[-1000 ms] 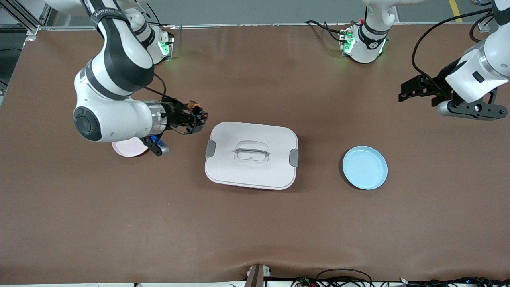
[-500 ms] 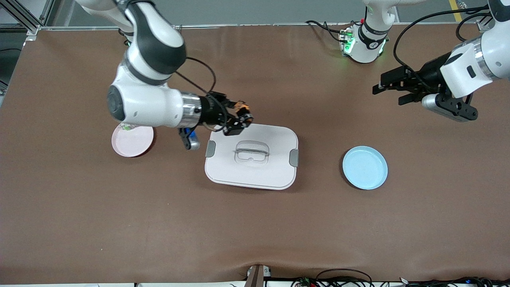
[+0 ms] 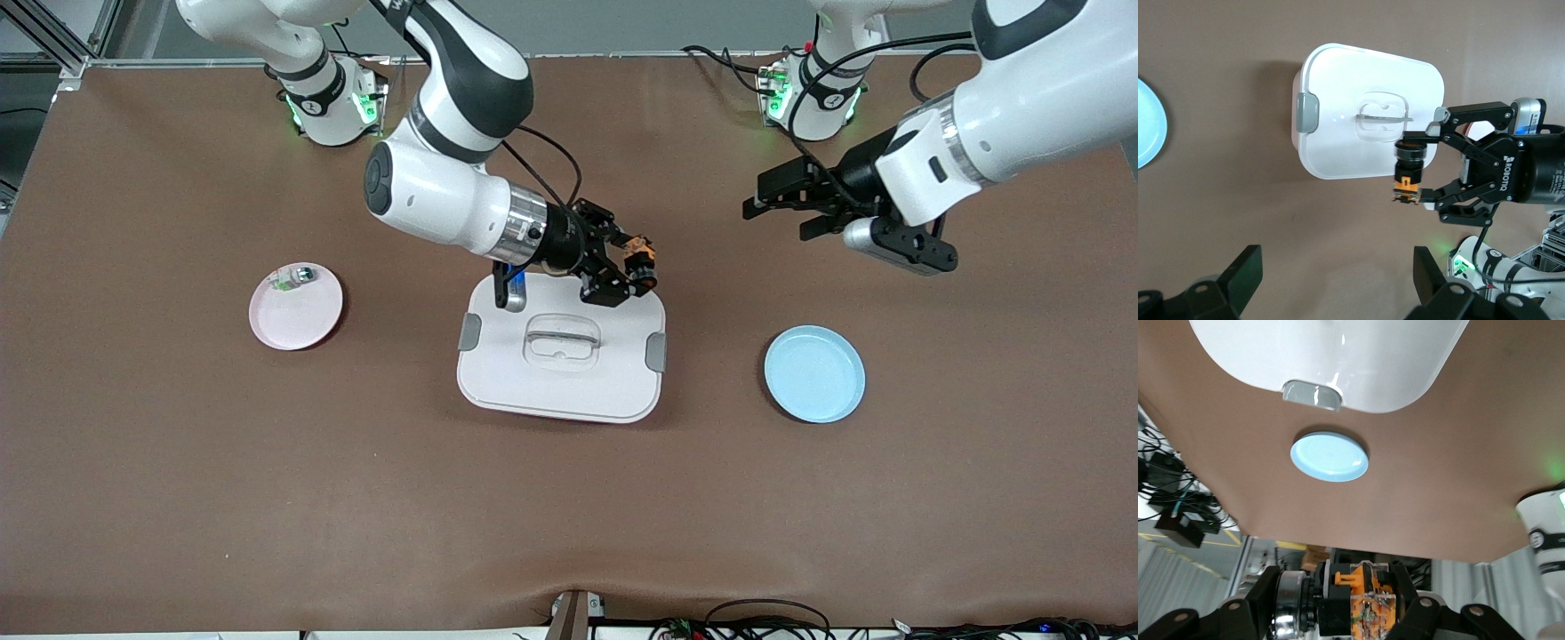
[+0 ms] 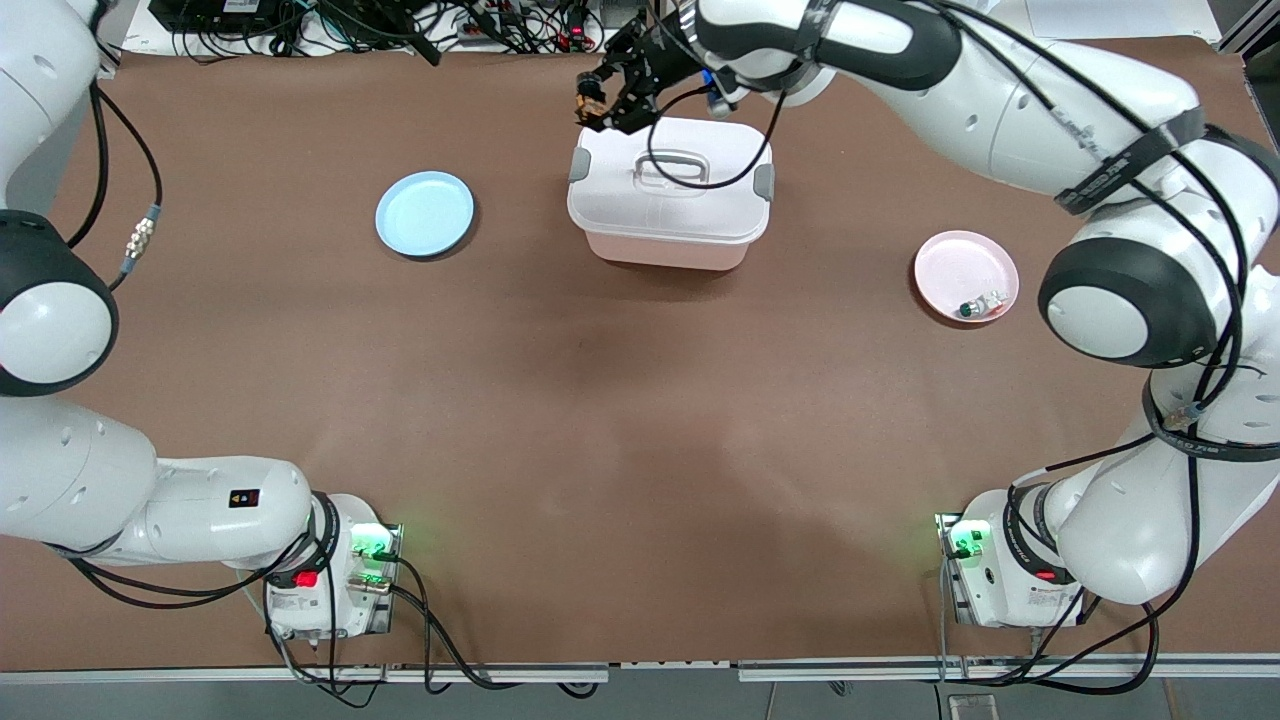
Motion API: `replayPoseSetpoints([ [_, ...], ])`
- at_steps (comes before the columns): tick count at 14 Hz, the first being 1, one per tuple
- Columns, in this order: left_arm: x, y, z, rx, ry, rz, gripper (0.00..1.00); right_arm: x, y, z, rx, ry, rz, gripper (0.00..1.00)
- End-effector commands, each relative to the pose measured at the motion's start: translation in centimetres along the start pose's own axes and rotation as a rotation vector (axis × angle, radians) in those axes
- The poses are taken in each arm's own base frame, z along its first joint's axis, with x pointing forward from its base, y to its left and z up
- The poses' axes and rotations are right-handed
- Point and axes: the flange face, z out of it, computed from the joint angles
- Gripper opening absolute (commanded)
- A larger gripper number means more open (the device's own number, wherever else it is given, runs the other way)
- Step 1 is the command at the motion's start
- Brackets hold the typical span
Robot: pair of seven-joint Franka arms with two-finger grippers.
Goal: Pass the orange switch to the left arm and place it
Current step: 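Grasp the switch with the left gripper above the white box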
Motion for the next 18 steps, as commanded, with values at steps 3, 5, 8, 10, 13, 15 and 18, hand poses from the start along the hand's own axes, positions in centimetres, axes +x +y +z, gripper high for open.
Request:
replayPoseSetpoints([
  [3, 0.8, 1.0, 4.0, -0.052, 0.029, 0.017, 0.9, 0.5, -1.3, 1.6, 0.025, -0.112, 0.151, 0.3],
  [5, 1.9, 0.3, 5.3, -0.066, 0.034, 0.023, 0.88, 0.4, -1.4, 1.7, 0.024, -0.116, 0.153, 0.3],
  [8, 3.0, 0.7, 7.1, -0.109, 0.048, 0.011, 0.85, 0.3, -1.2, 1.8, 0.022, -0.115, 0.152, 0.3],
  [10, 3.5, 0.6, 7.6, -0.115, 0.065, 0.006, 0.81, 0.7, -1.2, 2.1, 0.019, -0.112, 0.154, 0.3],
  [13, 3.4, 1.6, 8.8, -0.118, 0.057, 0.001, 0.76, 0.5, -1.1, 2.2, 0.016, -0.111, 0.15, 0.3],
  [15, 3.3, 2.1, 9.7, -0.118, 0.043, 0.0, 0.76, 0.6, -1.0, 2.3, 0.016, -0.108, 0.146, 0.3],
  [18, 3.5, 1.9, 10.9, -0.113, 0.024, -0.002, 0.76, 0.6, -1.0, 2.4, 0.013, -0.109, 0.146, 0.3],
])
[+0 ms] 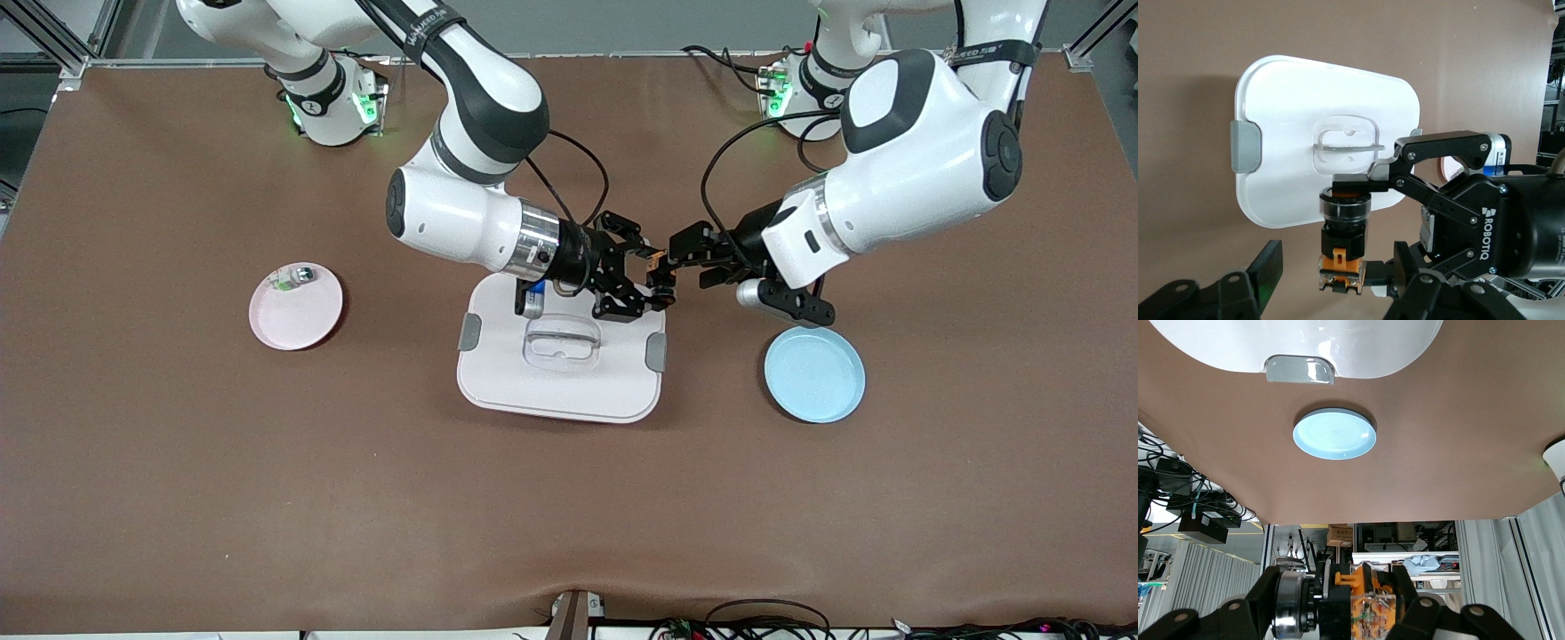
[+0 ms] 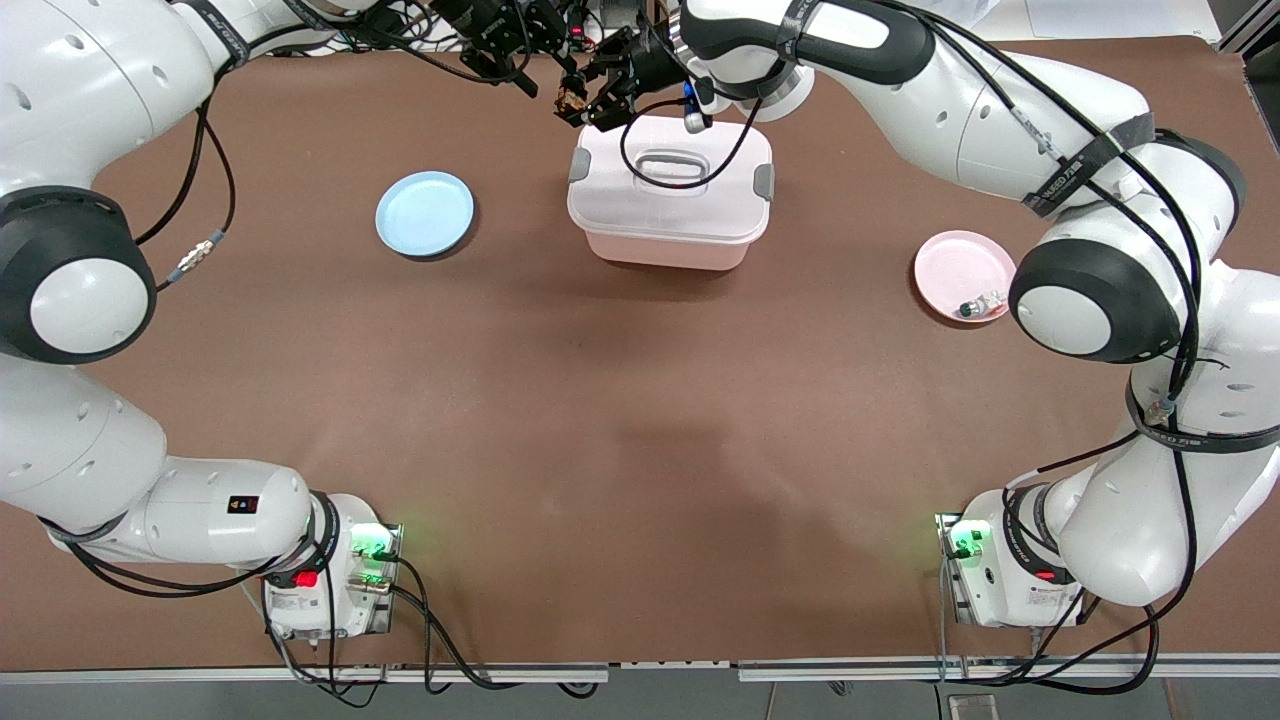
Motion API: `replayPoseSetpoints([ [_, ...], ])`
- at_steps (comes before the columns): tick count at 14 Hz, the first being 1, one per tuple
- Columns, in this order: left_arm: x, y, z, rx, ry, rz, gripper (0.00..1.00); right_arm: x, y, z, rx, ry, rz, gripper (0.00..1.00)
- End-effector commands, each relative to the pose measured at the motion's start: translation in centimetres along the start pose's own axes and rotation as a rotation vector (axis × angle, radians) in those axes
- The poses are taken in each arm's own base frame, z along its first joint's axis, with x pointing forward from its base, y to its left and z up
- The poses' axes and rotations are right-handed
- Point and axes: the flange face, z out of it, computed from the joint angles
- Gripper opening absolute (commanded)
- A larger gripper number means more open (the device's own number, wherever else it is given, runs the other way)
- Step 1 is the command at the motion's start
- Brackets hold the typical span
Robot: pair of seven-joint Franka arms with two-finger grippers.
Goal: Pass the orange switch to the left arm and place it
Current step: 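Grasp the switch with the left gripper above the white box, then open the right gripper while the left gripper carries the switch away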
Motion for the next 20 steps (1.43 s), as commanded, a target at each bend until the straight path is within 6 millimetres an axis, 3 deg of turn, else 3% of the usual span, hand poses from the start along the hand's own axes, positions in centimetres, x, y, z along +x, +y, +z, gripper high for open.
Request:
replayPoseSetpoints([
  [1, 0.1, 0.2, 0.8, -0.015, -0.004, -0.01, 0.76, -0.5, -0.2, 0.5, 0.002, -0.02, 0.01, 0.3],
  [6, -0.1, 0.3, 2.3, -0.011, -0.033, -0.007, 0.68, -0.3, -0.2, 0.7, 0.001, -0.017, 0.013, 0.3],
  [11, -0.6, 0.6, 3.4, -0.002, -0.072, -0.028, 0.46, -0.3, -0.1, 0.8, -0.004, -0.017, 0.013, 0.3],
  [15, -0.4, 0.4, 3.2, -0.005, -0.067, -0.032, 0.0, -0.5, 0.0, 0.8, -0.004, -0.018, 0.011, 0.3],
  [18, 0.0, 0.3, 2.5, -0.007, -0.054, -0.031, 0.0, -0.5, 0.0, 0.8, -0.004, -0.018, 0.012, 0.3],
  [19, 0.2, 0.3, 2.2, -0.007, -0.047, -0.031, 0.0, -0.4, 0.0, 0.9, -0.005, -0.017, 0.013, 0.34],
  [20, 0.2, 0.3, 2.0, -0.007, -0.045, -0.032, 0.0, -0.4, -0.1, 0.7, -0.003, -0.019, 0.017, 0.48],
])
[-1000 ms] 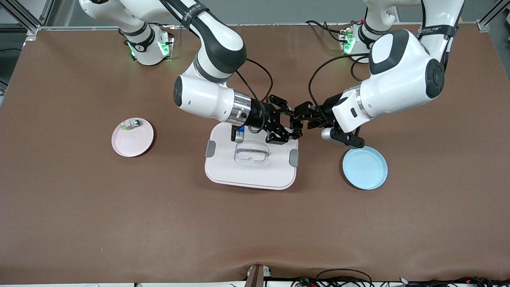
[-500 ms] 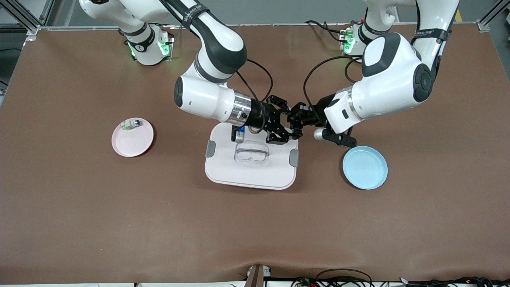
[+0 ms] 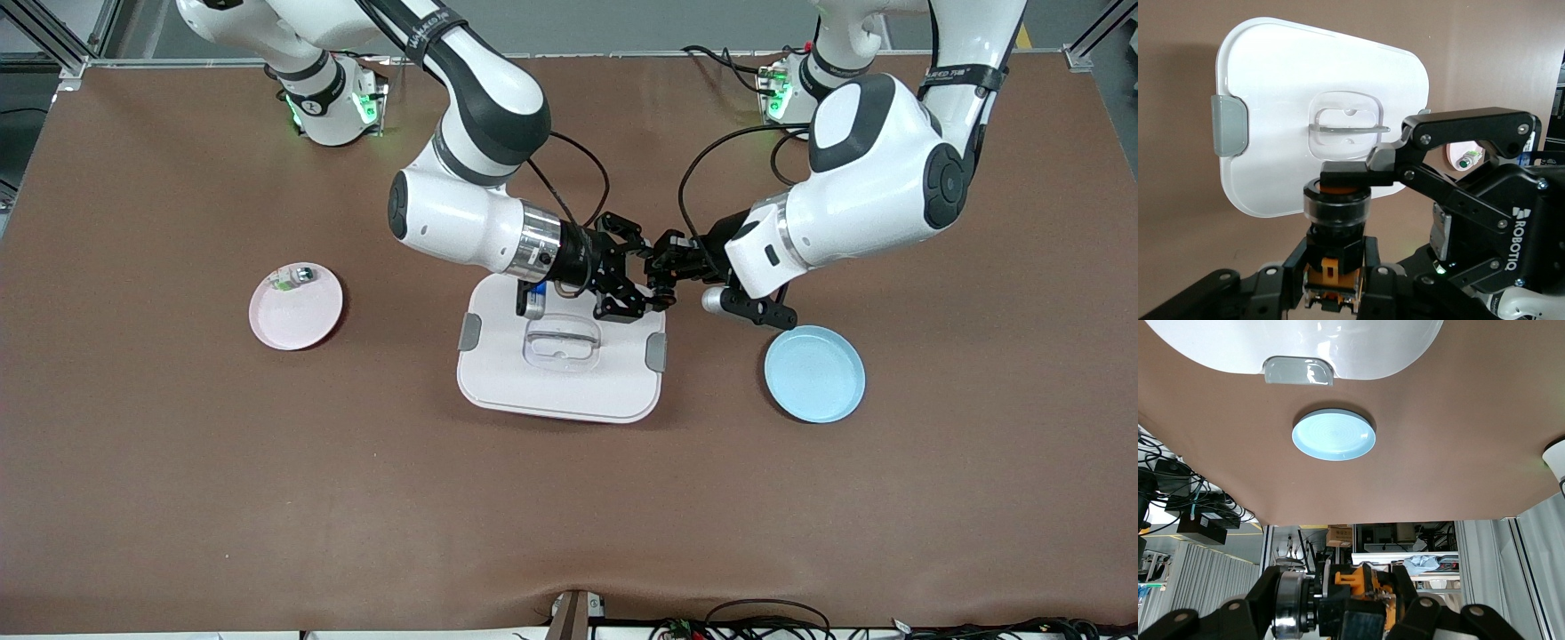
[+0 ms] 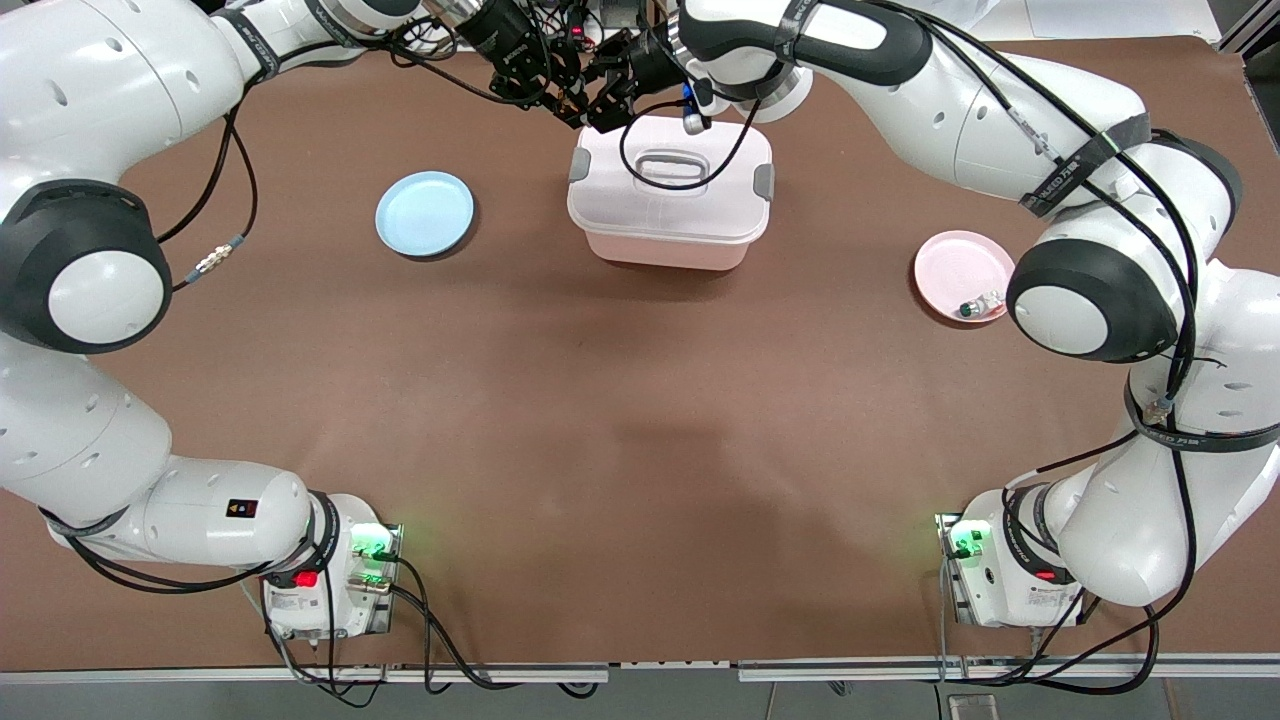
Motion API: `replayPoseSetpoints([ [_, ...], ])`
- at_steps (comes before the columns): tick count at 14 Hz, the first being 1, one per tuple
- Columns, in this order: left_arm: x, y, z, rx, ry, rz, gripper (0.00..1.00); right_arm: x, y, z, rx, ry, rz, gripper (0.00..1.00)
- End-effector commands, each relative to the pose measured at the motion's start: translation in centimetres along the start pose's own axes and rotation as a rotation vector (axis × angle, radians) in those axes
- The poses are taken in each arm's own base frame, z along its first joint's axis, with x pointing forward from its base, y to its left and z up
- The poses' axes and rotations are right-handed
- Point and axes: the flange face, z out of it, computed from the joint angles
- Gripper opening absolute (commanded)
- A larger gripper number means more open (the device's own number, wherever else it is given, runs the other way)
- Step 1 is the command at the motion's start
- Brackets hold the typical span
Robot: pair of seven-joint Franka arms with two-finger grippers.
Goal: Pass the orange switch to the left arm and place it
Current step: 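Open the right gripper while the left gripper carries the switch away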
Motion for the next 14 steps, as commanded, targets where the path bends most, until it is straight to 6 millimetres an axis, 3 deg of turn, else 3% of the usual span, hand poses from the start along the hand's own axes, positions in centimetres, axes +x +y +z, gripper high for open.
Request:
replayPoseSetpoints([
  [1, 0.4, 0.1, -1.4, -0.01, 0.021, -0.015, 0.0, -0.5, 0.0, 0.5, -0.002, -0.019, 0.02, 0.59],
  [3, 0.6, -0.3, -1.8, -0.009, 0.028, -0.016, 0.0, -0.5, -0.1, 0.4, -0.001, -0.02, 0.023, 0.97],
  [4, 0.7, -0.4, -2.1, -0.008, 0.033, -0.015, 0.0, -0.4, -0.3, 0.3, 0.002, -0.021, 0.025, 1.0],
  [8, 1.1, -1.2, -4.3, 0.041, 0.021, 0.004, 0.0, -0.2, -0.7, -0.1, 0.008, -0.02, 0.024, 1.0],
  [11, 1.9, -4.3, -6.3, 0.145, 0.029, 0.044, 0.0, 0.1, -0.8, -0.7, -0.001, -0.003, 0.006, 1.0],
  [14, 2.3, -6.5, -6.8, 0.214, -0.004, 0.164, 0.0, 0.9, -1.5, -3.1, -0.069, 0.039, -0.025, 1.0],
])
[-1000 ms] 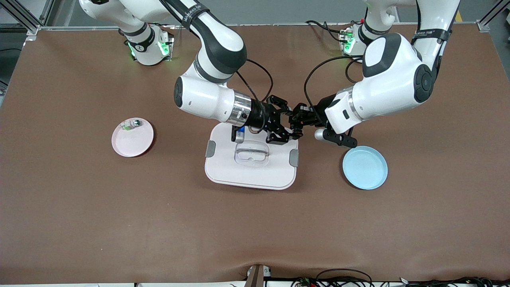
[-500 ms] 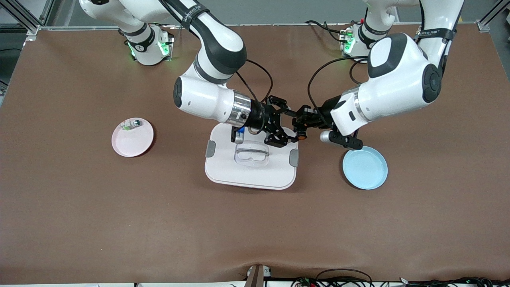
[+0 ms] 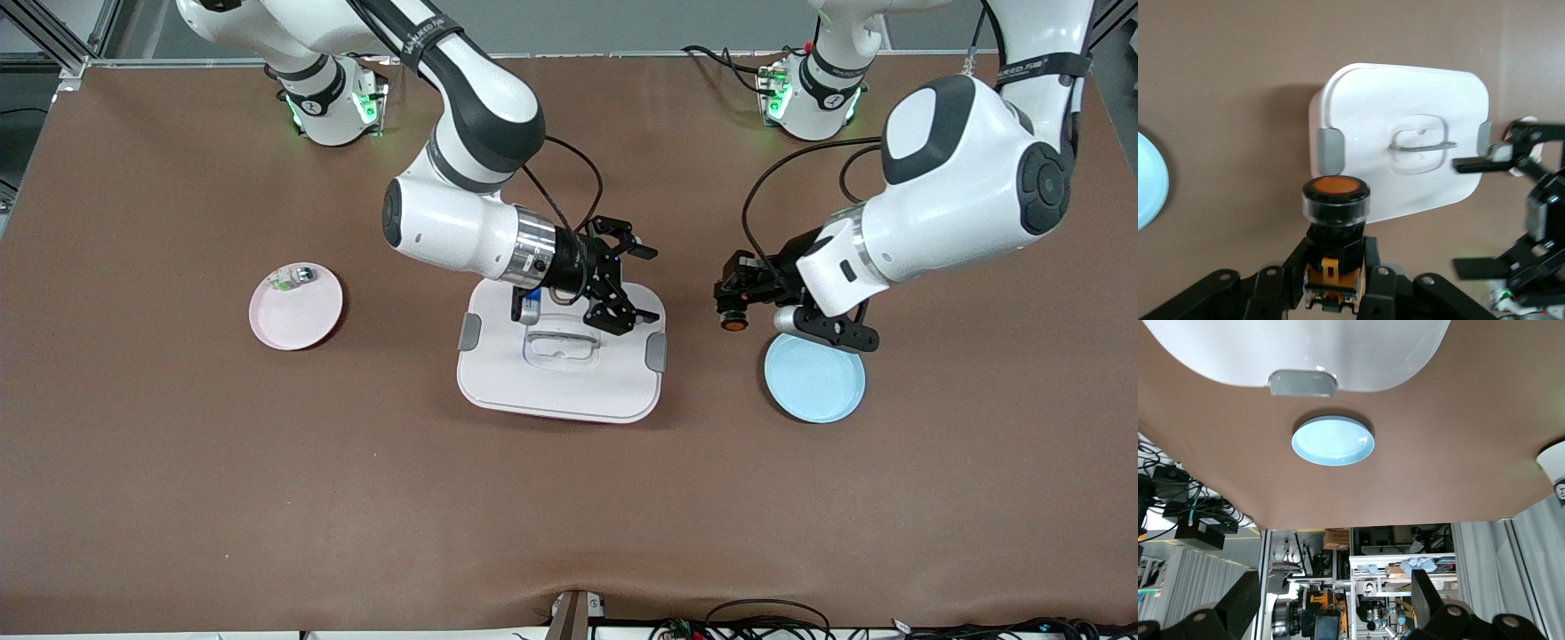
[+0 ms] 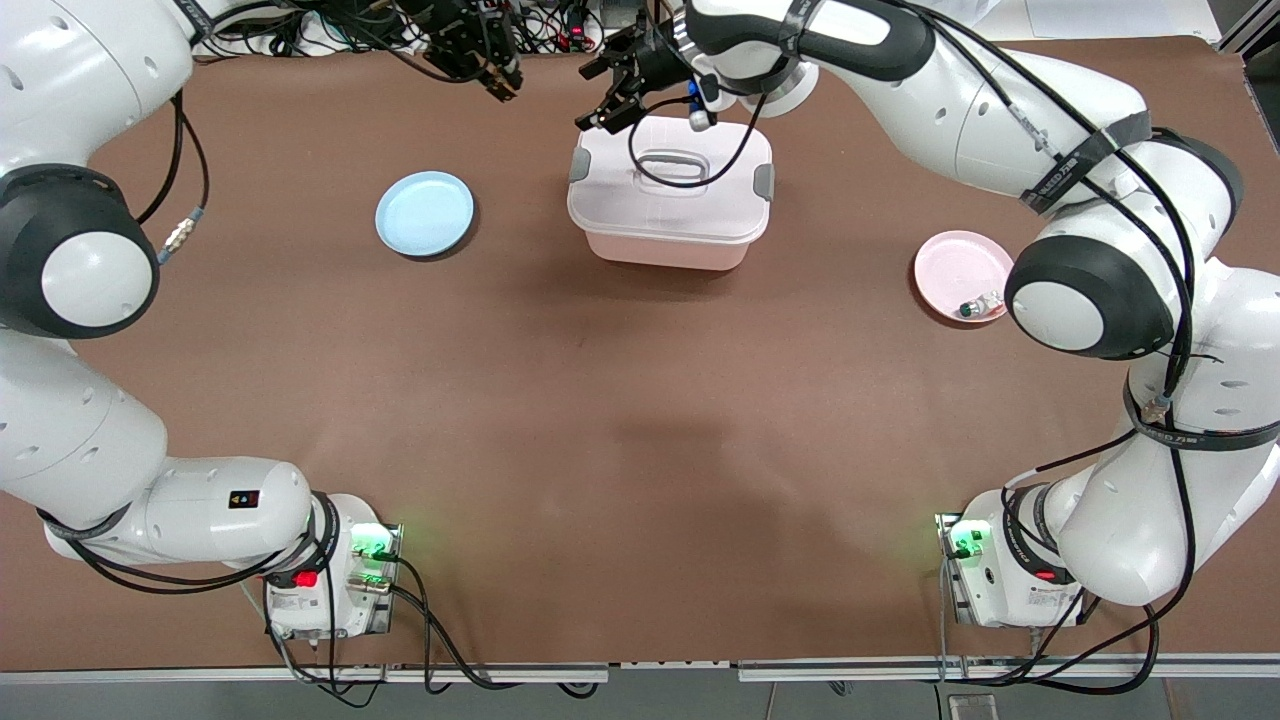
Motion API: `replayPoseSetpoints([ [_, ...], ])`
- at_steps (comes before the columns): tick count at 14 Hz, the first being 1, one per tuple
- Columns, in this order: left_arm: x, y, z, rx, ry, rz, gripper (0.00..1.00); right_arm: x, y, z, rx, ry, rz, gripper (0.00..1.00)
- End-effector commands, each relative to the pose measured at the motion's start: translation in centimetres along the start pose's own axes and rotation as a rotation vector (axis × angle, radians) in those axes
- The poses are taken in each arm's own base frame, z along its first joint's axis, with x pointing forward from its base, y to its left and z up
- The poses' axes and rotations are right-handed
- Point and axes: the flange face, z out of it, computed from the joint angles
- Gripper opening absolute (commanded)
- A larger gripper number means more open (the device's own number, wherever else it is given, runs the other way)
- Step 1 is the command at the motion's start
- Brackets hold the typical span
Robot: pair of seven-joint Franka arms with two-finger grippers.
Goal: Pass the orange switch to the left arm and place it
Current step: 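Open the right gripper while the left gripper carries the switch away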
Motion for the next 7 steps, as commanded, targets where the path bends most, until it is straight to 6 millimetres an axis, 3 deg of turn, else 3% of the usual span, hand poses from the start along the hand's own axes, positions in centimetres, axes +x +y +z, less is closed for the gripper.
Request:
replayPoseSetpoints([
  [1, -0.1, -1.5, -0.2, 0.091, -0.041, 0.13, 0.0, -0.4, -0.4, -3.3, -0.057, 0.05, -0.065, 1.0],
  [4, -0.5, -3.6, 0.2, 0.206, -0.13, 0.321, 0.0, -0.7, -0.3, -6.7, -0.151, 0.156, -0.199, 1.0],
  [7, -0.5, -5.7, 1.2, 0.332, -0.217, 0.522, 0.0, 0.4, 0.1, -11.3, -0.246, 0.221, -0.34, 1.0],
])
